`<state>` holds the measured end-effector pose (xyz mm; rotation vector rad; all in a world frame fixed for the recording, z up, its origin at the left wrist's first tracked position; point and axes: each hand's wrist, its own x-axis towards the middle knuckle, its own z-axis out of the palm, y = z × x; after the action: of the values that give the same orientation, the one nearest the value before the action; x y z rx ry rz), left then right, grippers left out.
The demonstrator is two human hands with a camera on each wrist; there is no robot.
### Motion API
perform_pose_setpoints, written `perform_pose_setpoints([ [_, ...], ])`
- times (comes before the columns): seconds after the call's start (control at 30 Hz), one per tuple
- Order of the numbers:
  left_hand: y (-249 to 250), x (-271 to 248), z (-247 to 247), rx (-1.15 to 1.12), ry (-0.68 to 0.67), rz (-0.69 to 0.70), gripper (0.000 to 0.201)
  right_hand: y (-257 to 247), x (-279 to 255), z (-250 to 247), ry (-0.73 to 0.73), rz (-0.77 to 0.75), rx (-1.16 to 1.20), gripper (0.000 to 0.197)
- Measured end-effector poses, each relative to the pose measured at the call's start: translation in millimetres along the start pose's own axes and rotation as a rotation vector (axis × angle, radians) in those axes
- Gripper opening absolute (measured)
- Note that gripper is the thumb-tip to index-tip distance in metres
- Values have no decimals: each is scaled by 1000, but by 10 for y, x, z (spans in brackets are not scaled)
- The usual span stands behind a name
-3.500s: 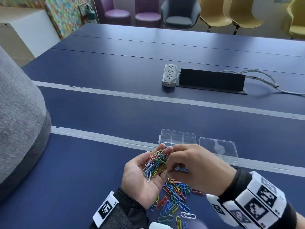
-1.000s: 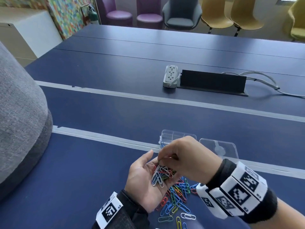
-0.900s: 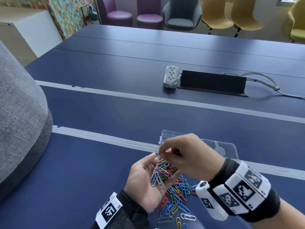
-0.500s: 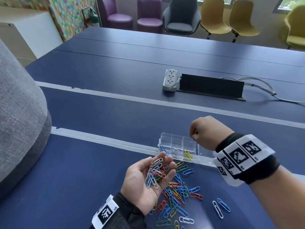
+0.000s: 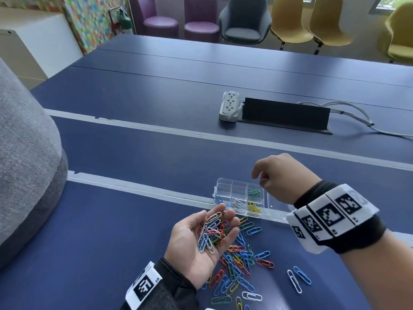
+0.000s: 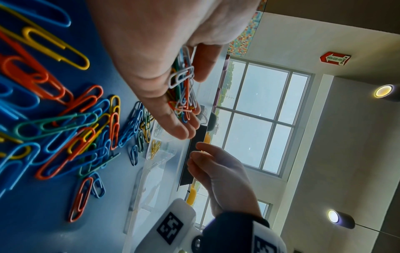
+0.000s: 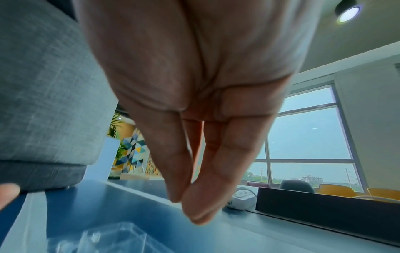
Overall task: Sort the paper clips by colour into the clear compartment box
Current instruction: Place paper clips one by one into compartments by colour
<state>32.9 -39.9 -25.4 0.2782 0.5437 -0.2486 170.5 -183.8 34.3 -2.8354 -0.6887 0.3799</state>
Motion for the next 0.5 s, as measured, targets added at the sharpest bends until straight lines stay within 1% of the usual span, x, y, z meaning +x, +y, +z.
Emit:
perform_pose_setpoints([
  [0.1, -6, 8, 7, 6, 8, -2, 38, -6, -126, -86, 88, -58, 77, 23],
  [0.17, -13, 10, 12, 12, 8, -10, 39, -69, -246, -119, 113, -136, 145, 18],
  [0.27, -23, 2, 36, 19, -4, -24, 41, -202, -415, -100, 45, -286, 218, 15],
  [0.33, -31, -1, 49, 17, -10, -23, 44, -264, -479, -38, -9, -341, 213, 15],
  [0.4, -37, -3, 56, 2, -16, -11, 48, -295, -504, 42, -39, -351, 177, 14],
  [0.5, -39, -12, 59, -58, -46, 0, 48, -318, -520, 122, -77, -291, 126, 17],
])
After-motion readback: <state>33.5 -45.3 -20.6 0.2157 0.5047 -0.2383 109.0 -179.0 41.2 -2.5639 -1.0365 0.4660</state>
